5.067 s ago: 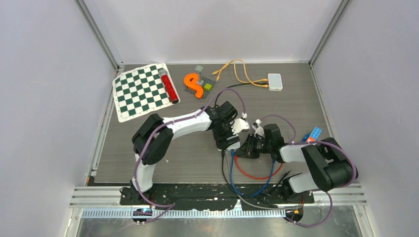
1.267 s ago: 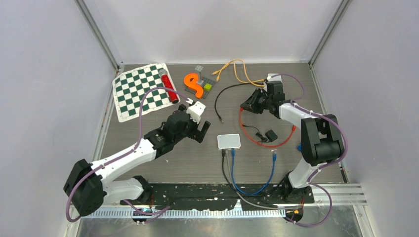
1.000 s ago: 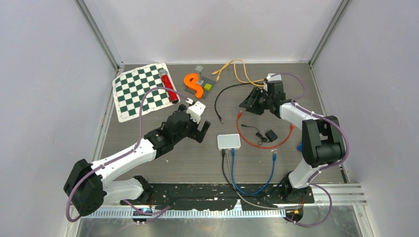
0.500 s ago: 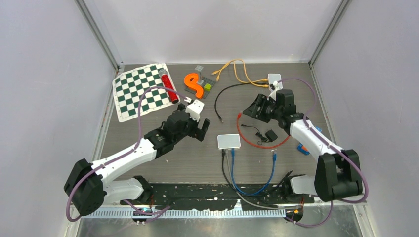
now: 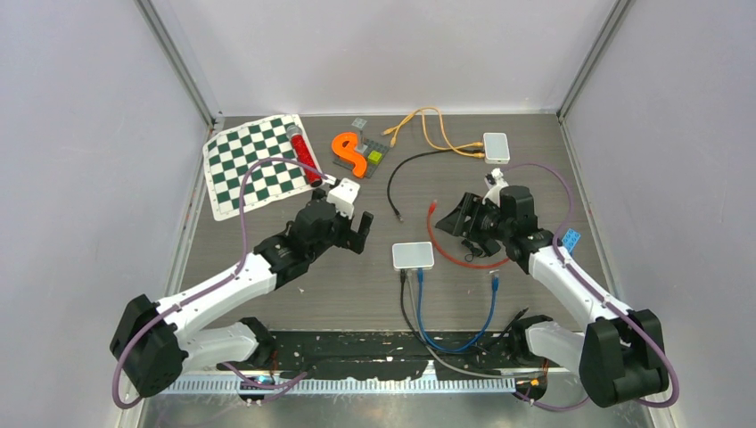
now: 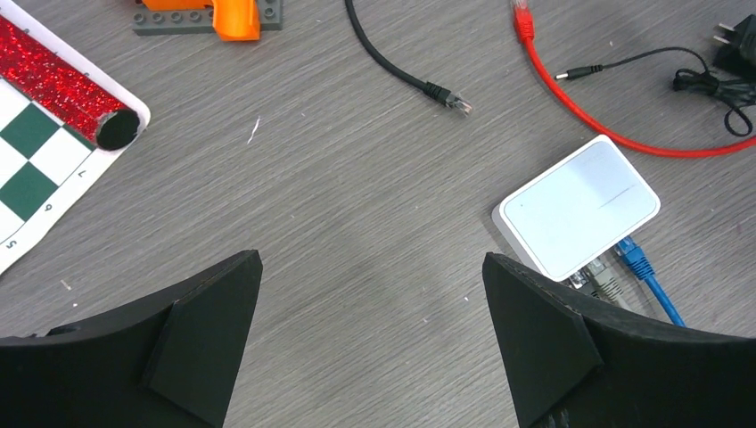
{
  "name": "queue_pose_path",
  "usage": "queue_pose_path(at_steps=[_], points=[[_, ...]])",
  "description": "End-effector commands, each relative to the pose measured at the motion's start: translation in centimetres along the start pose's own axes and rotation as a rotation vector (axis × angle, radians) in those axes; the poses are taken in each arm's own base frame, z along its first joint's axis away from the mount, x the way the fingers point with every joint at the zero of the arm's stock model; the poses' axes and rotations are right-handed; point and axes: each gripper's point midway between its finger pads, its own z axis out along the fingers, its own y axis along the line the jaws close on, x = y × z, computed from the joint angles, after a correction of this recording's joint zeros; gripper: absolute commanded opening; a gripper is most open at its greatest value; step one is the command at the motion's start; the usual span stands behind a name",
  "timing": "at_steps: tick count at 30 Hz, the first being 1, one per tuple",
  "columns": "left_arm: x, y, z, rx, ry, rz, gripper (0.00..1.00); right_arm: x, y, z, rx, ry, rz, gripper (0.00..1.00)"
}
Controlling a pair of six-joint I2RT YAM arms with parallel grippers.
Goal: Pull the plug from the switch port
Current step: Place the connector at the center of the board.
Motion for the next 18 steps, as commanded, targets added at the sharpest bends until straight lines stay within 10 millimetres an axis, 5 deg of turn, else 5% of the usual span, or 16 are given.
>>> queue_pose_path(at_steps=[1, 18], points=[[-0.9, 0.7, -0.6, -0.033, -0.051, -0.054, 0.99, 0.7, 0.1, 0.0, 0.000, 0.002, -0.005, 0.69], [-0.2, 1.3, -0.8, -0.063, -0.057, -0.043, 1.00, 3.2, 1.4, 1.1, 0.039, 0.042, -0.031, 0.69]])
